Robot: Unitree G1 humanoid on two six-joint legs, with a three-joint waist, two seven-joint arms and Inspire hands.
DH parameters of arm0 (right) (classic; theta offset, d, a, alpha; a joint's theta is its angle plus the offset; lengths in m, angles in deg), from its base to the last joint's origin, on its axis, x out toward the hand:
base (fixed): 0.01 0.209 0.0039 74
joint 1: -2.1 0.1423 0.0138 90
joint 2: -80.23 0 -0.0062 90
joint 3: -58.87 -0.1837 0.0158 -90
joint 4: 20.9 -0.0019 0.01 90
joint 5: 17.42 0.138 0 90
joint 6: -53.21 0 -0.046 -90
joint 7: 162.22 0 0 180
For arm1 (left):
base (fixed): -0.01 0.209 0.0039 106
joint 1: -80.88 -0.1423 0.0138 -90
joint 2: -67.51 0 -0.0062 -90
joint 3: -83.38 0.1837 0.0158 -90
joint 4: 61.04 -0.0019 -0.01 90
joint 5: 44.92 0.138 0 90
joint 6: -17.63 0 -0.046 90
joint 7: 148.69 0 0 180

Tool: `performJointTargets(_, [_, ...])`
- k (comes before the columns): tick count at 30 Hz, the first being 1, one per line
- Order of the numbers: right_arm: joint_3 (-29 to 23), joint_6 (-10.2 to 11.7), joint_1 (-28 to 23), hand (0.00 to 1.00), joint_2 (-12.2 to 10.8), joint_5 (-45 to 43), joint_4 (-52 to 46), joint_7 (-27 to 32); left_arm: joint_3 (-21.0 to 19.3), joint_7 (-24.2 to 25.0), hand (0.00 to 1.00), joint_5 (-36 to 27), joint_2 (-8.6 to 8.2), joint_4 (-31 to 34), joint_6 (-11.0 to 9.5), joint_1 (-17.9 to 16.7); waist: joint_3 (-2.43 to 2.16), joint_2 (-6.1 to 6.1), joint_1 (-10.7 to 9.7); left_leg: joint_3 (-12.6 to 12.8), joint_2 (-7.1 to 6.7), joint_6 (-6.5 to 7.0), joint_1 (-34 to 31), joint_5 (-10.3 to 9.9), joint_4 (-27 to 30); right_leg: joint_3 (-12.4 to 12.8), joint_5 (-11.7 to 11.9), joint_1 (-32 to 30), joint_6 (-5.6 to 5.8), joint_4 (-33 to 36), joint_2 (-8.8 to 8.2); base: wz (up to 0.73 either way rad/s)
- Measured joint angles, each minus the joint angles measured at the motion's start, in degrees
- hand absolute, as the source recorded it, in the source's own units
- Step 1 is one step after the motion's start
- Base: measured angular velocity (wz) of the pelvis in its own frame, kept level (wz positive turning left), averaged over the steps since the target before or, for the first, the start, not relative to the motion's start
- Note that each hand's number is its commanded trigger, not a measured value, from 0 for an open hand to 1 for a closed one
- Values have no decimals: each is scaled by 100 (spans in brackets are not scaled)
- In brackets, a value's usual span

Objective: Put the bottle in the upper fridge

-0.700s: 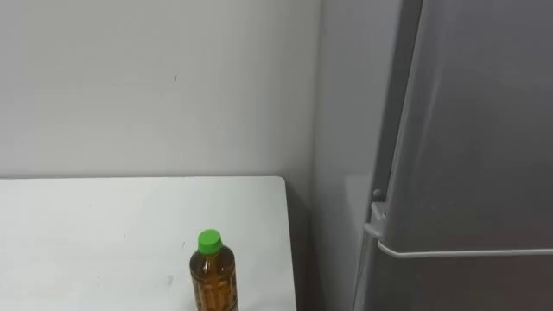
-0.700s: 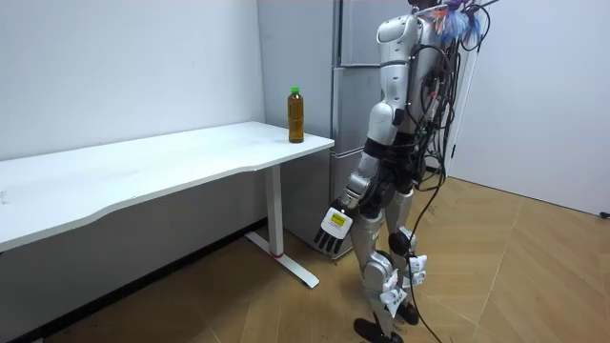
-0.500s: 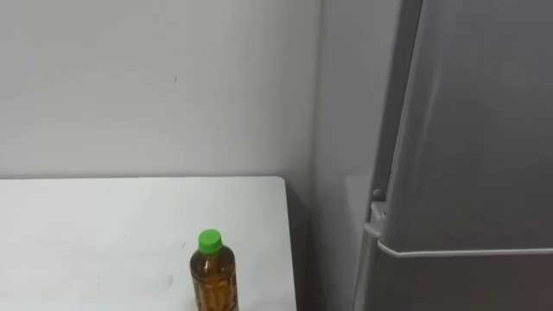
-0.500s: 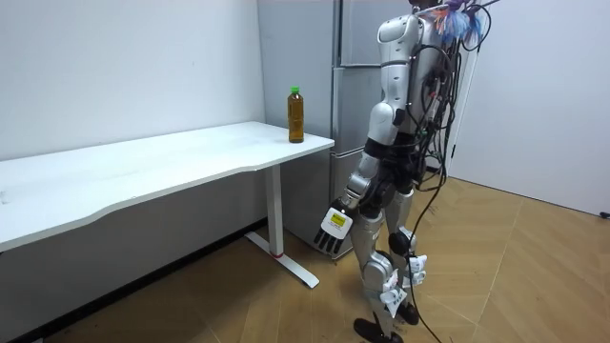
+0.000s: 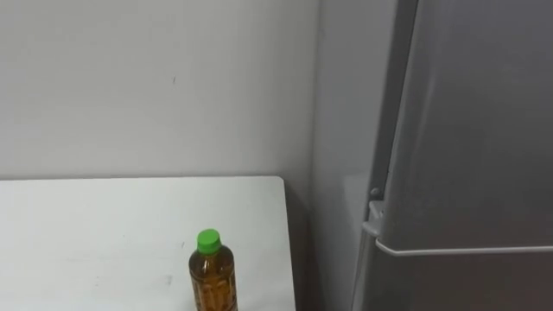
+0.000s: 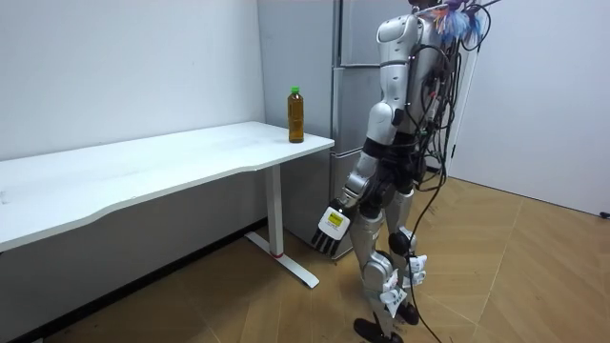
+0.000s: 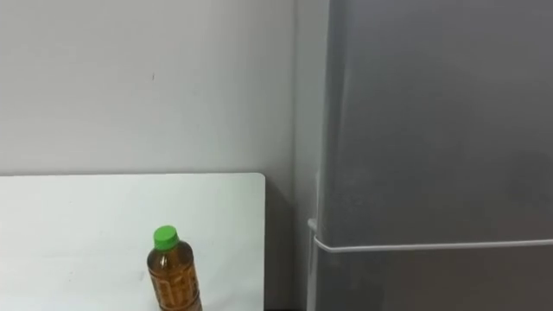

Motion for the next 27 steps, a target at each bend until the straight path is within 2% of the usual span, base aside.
performJointTargets(7, [45,-1,0,0,-25,-7,4,176,-134,-410,0,-8,-3,51,0,-116,-2,-21,11,0,-17,0,3,0,0,1,0,17,1,-18,5,0])
performJointTargets(14, [14,-2,-25,0,-21,-21,2,175,-684,-971,0,-28,13,63,-4,-327,-2,-6,18,-33,-9,0,20,0,18,-22,0,76,1,-13,-4,0])
performJointTargets(17, [-61,8,-53,0,-43,2,2,184,-838,-1161,0,-260,5,63,-18,-336,-7,15,26,-56,-7,0,36,0,44,-38,0,110,1,-3,-5,3])
performJointTargets(19, [-66,37,-76,0,-45,2,-15,232,-940,-1232,0,-435,0,78,-41,-325,-25,65,48,-56,-2,0,40,0,48,-36,0,112,0,1,-3,0])
performJointTargets(22, [-81,59,-123,0,-25,-6,-44,320,-1088,-1419,0,-845,11,249,-51,-303,-24,114,135,-63,2,3,45,-2,42,-21,-1,101,-2,-3,0,0])
performJointTargets(27, [-125,66,-128,0,83,-21,-51,440,-1296,-1906,0,-1158,42,625,-214,-195,3,212,154,-82,-4,4,41,-2,45,-24,3,98,0,12,-1,1])
